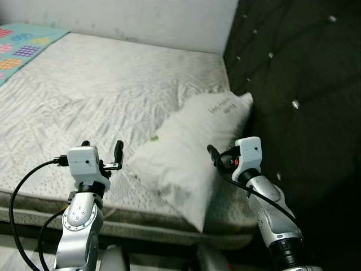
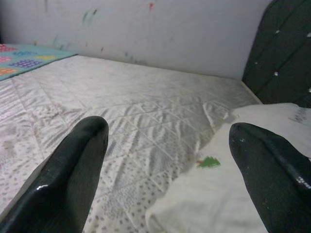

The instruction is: Clean up the room

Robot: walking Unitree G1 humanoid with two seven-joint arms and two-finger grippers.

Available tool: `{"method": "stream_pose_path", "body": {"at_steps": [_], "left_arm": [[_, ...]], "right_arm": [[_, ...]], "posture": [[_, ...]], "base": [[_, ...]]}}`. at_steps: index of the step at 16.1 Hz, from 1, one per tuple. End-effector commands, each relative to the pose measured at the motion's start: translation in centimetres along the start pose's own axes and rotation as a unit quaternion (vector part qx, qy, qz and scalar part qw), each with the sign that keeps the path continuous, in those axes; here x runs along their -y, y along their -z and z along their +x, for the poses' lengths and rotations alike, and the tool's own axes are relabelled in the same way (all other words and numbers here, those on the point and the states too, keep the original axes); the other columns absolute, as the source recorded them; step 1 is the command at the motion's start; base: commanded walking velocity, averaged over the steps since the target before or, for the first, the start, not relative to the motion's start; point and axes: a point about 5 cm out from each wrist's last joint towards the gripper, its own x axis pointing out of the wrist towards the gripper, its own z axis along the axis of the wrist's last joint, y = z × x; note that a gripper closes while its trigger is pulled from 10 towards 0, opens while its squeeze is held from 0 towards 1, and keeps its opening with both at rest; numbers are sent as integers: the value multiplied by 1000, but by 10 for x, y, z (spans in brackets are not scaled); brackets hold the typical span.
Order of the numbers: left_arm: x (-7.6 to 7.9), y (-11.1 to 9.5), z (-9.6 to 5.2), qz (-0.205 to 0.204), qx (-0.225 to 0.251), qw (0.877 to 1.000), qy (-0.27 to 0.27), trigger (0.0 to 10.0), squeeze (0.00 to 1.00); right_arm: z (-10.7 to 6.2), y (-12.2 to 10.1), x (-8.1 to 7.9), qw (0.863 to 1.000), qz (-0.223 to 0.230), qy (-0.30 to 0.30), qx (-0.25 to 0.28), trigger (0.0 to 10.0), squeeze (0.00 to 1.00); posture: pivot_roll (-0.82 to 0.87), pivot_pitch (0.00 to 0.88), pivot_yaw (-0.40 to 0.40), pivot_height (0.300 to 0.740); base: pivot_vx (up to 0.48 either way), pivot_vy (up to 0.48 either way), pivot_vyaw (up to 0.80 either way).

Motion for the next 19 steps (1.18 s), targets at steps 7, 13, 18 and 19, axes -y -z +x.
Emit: {"method": "stream_pose_path", "body": {"at_steps": [7,13,18,19], "left_arm": [[4,-2,1,-5,3,1000,6,10000,0],[5,-4,1,-11,7,1000,16,10000,0],[5,-3,1,-13,5,1000,17,10000,0],[5,-3,1,-13,5,1000,18,10000,0]], "right_arm": [[4,-8,9,1000,-17,6,11,10000,0],[3,-6,7,1000,-2,5,10,10000,0],[3,-7,7,1000,-9,5,11,10000,0],[3,-7,8,1000,-10,6,11,10000,0]], "posture": [[-49,72,-104,635],[-52,83,-100,635],[-52,83,-100,635],[-56,86,-100,635]], "base": [[0,0,0],[148,0,-103],[323,0,-124],[285,0,0]]}}
